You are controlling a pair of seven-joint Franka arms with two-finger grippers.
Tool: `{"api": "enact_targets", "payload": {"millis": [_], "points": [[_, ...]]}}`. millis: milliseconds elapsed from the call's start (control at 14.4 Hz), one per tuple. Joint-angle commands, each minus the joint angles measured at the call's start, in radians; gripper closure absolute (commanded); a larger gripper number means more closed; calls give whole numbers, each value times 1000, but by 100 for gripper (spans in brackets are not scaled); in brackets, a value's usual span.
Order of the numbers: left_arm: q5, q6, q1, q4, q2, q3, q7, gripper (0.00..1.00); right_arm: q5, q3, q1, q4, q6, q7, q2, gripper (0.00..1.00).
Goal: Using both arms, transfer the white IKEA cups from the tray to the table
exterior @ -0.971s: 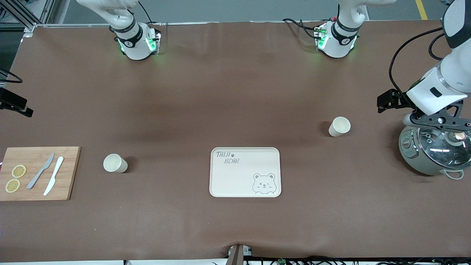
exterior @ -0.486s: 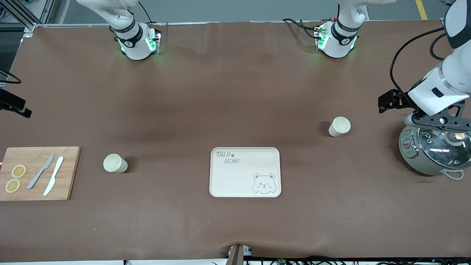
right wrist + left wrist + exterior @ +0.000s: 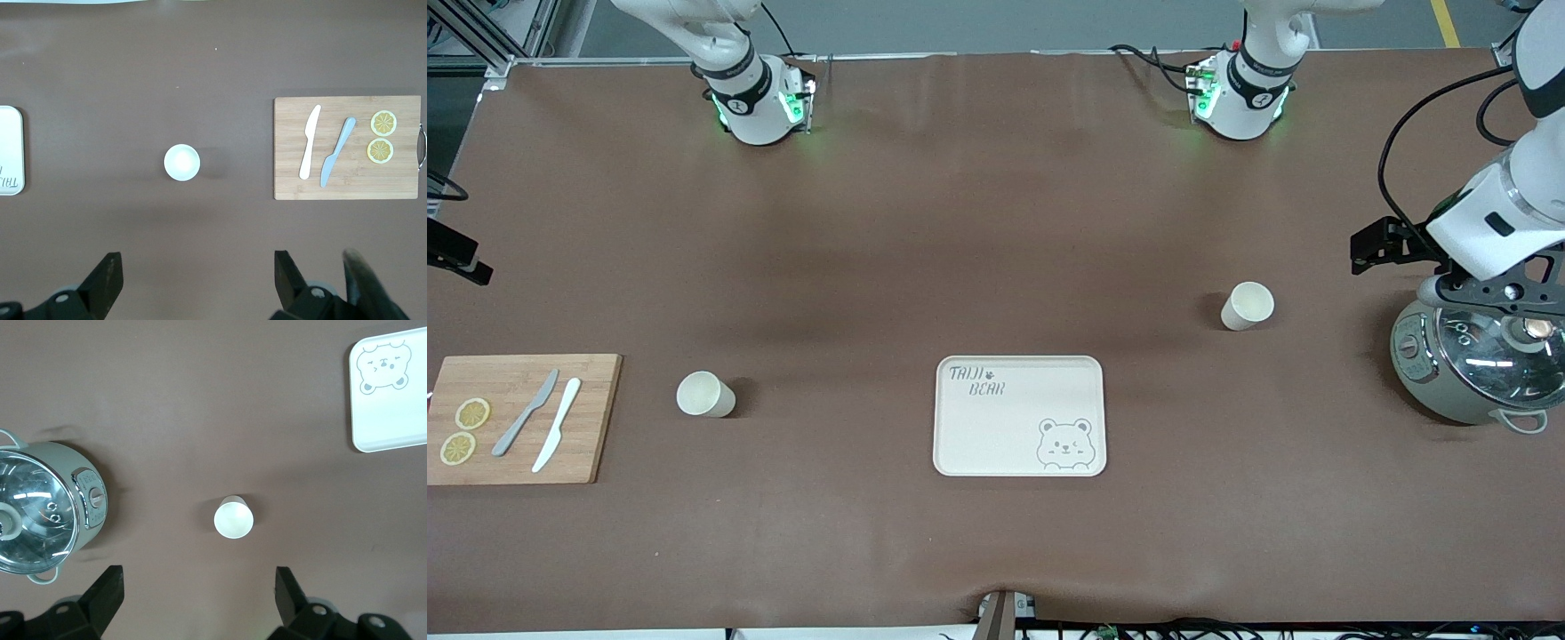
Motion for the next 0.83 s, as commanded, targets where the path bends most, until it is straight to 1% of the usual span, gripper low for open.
{"api": "enact_targets", "payload": {"millis": [0,763], "points": [[11,-16,1,11,-8,0,3,0,-19,10,-1,13,3,19,4,0],[9,-21,10,8,-14,5,-1,0,-13,11,8,8,0,20,10,0]]}}
